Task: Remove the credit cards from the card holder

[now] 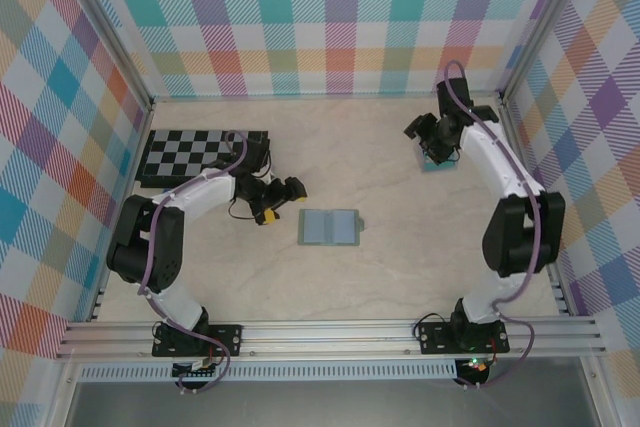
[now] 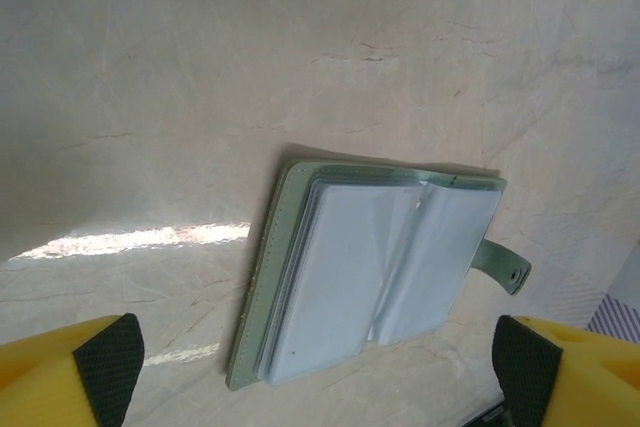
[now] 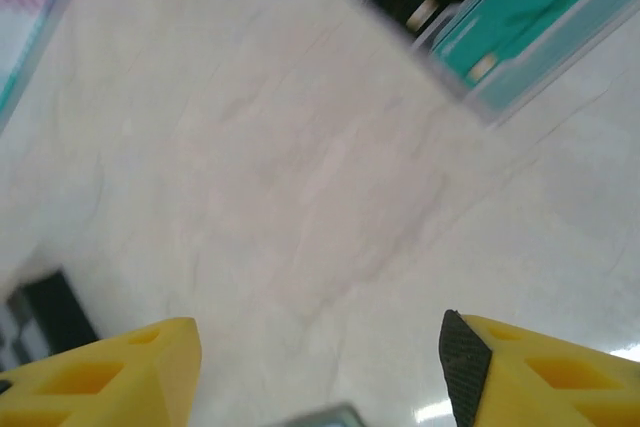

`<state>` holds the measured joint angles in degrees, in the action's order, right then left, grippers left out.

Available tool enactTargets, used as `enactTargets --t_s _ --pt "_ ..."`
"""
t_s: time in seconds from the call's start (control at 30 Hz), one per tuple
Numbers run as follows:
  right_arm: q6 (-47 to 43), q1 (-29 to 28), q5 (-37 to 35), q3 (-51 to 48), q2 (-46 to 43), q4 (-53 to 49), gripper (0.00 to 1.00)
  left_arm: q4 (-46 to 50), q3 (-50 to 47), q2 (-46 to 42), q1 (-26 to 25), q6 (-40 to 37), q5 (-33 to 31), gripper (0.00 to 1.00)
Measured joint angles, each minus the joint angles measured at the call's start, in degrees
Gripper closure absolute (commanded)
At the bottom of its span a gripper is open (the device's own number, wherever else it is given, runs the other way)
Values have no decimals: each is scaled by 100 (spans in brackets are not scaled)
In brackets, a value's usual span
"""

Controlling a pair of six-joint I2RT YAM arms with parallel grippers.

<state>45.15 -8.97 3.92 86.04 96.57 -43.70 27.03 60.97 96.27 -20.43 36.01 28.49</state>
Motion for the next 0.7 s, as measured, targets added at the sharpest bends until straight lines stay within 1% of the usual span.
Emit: enactTargets --t_s 0.07,0.13,0.2,0.3,0.43,0.5,0.6,0.7 --pt "-247 -210 214 -404 -378 55 33 -94 -94 -59 -63 48 -9 15" --pt "-417 -518 417 -820 -645 118 35 -188 -173 -107 -197 66 -28 17" --pt "-498 -870 577 -1185 -758 221 38 -238 -197 -116 -339 83 -70 19" --pt "-520 -1547 669 -1676 -769 393 43 -367 -232 -120 -522 170 -177 23" --pt "-424 -2483 610 -1952 -636 490 51 -481 -267 -120 -702 326 -323 30" --pt "-330 -2848 501 -1969 -494 544 53 -498 -267 -120 -754 372 -363 33" --pt "-140 -3167 247 -1974 -227 612 55 -503 -267 -120 -763 420 -393 35" --pt "-13 -3257 -2 -1974 63 658 56 -525 -267 -118 -765 507 -393 40"
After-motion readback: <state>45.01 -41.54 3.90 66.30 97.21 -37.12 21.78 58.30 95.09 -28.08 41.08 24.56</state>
